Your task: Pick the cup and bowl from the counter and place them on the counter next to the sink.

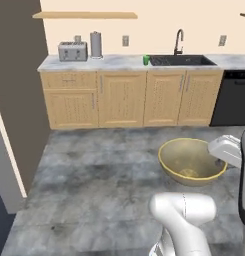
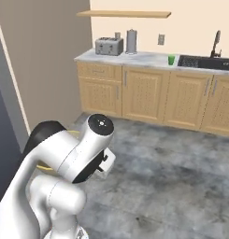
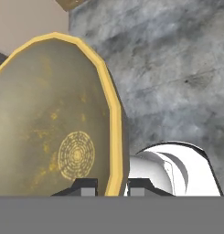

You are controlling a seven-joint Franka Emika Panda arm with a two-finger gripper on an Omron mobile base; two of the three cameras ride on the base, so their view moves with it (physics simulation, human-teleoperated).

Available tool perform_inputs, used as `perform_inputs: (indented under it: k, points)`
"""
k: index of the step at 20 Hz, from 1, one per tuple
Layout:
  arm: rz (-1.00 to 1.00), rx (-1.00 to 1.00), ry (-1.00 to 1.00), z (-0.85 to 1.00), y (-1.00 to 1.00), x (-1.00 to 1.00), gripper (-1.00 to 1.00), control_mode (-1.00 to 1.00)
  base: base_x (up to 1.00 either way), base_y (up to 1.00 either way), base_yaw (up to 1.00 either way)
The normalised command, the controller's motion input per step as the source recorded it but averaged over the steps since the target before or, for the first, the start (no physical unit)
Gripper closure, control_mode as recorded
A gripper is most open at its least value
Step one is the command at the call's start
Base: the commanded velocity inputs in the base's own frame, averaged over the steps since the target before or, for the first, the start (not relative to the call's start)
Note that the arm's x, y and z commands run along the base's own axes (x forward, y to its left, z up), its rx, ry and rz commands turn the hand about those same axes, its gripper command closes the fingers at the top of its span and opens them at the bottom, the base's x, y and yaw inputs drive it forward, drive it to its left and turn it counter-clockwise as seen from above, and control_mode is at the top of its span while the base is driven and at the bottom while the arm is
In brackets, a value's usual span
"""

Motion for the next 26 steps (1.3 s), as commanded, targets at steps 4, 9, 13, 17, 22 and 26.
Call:
perform_inputs:
  k: [4,9,13,17,22,26]
  points:
    - [0.0,0.0,0.0,0.0,0.0,0.0,1.0,1.0,1.0,-0.63,0.0]
    - [0.0,0.0,0.0,0.0,0.0,0.0,1.0,1.0,0.94,-0.84,-0.02]
    - [0.0,0.0,0.0,0.0,0.0,0.0,1.0,1.0,0.84,-1.0,-0.1]
    - [0.0,0.0,0.0,0.0,0.0,0.0,1.0,1.0,0.77,-1.0,-0.13]
    - [0.0,0.0,0.0,0.0,0.0,0.0,1.0,1.0,0.87,-1.0,-0.11]
    - [0.0,0.0,0.0,0.0,0.0,0.0,1.0,1.0,0.97,-1.0,-0.09]
